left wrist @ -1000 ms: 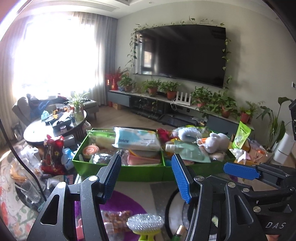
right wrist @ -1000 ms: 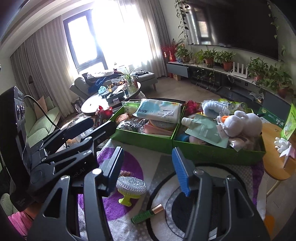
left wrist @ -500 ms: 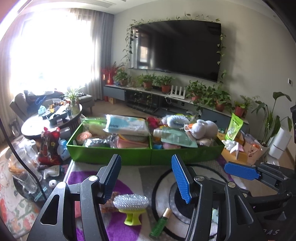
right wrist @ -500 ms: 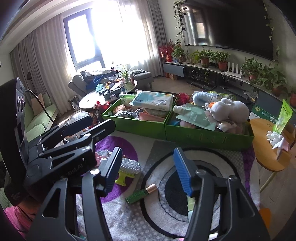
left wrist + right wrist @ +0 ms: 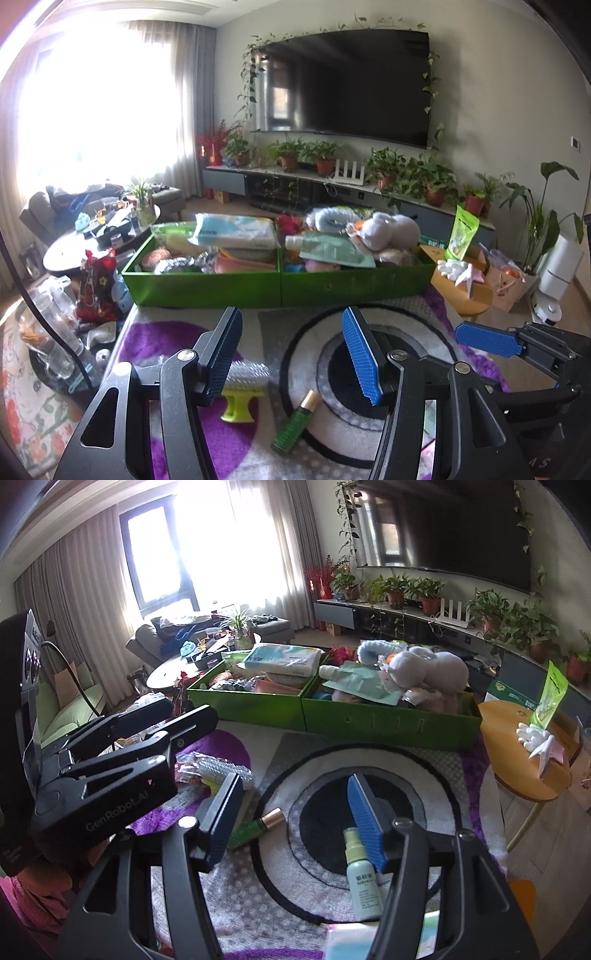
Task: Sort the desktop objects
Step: 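Withdraw the left gripper from the box back over the rug, then move the right gripper to the second white tissue pack on the rug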
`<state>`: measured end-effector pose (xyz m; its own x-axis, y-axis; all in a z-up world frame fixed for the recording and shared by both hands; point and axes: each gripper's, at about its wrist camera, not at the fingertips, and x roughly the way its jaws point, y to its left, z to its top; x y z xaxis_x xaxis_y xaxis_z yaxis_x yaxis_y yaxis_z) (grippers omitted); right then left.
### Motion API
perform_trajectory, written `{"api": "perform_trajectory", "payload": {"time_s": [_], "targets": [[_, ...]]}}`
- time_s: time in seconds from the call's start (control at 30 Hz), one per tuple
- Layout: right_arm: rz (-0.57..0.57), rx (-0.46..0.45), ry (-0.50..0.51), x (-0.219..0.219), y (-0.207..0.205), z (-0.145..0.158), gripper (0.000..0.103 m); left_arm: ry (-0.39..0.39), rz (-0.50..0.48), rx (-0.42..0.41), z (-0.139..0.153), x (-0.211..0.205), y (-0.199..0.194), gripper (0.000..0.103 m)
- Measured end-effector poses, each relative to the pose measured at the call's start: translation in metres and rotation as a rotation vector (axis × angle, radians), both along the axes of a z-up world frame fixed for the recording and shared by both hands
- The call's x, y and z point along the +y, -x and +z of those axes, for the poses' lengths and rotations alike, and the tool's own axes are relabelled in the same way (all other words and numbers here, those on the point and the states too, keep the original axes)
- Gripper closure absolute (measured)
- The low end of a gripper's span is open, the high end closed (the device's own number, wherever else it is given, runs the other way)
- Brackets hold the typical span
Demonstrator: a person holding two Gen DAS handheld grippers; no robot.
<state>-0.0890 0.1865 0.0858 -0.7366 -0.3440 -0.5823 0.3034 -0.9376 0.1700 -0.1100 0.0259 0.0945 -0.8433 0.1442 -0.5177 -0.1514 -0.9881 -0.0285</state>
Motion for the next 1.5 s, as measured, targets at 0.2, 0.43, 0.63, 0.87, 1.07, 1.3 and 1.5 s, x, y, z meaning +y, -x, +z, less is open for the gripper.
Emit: {"api": "perform_trajectory", "payload": {"time_s": [0.2, 0.43, 0.63, 0.87, 1.07, 1.3, 1.5], "targets": [[-0.047, -0.031, 0.014, 0.024, -0.011, -0.017, 0.043, 0.018, -0.02, -0.027, -0.014, 0.019, -0.006, 0.046], [-0.084, -0.059, 0.003, 0.041, -0.018, -0.032, 0.041, 0.009, -0.049, -0.07, -0.033, 0.034, -0.012, 0.046], [-0.095, -0.06, 0.003, 0.048, -0.024, -0.039, 0.041, 0.019, -0.068, -0.065, -0.042, 0.043, -0.019, 0.046], [-0.095, -0.06, -0.003, 0.054, -0.032, -0.046, 0.04, 0.023, -0.088, -0.099, -0.054, 0.05, -0.026, 0.046], [-0.113, -0.086, 0.001, 0.066, -0.037, -0.057, 0.038, 0.038, -0.099, -0.116, -0.063, 0.058, -0.034, 0.046], [-0.14, -0.103, 0.005, 0.083, -0.047, -0.069, 0.038, 0.055, -0.112, -0.133, -0.071, 0.07, -0.044, 0.046], [-0.176, -0.113, 0.012, 0.101, -0.056, -0.078, 0.038, 0.073, -0.133, -0.141, -0.076, 0.083, -0.053, 0.046]]}}
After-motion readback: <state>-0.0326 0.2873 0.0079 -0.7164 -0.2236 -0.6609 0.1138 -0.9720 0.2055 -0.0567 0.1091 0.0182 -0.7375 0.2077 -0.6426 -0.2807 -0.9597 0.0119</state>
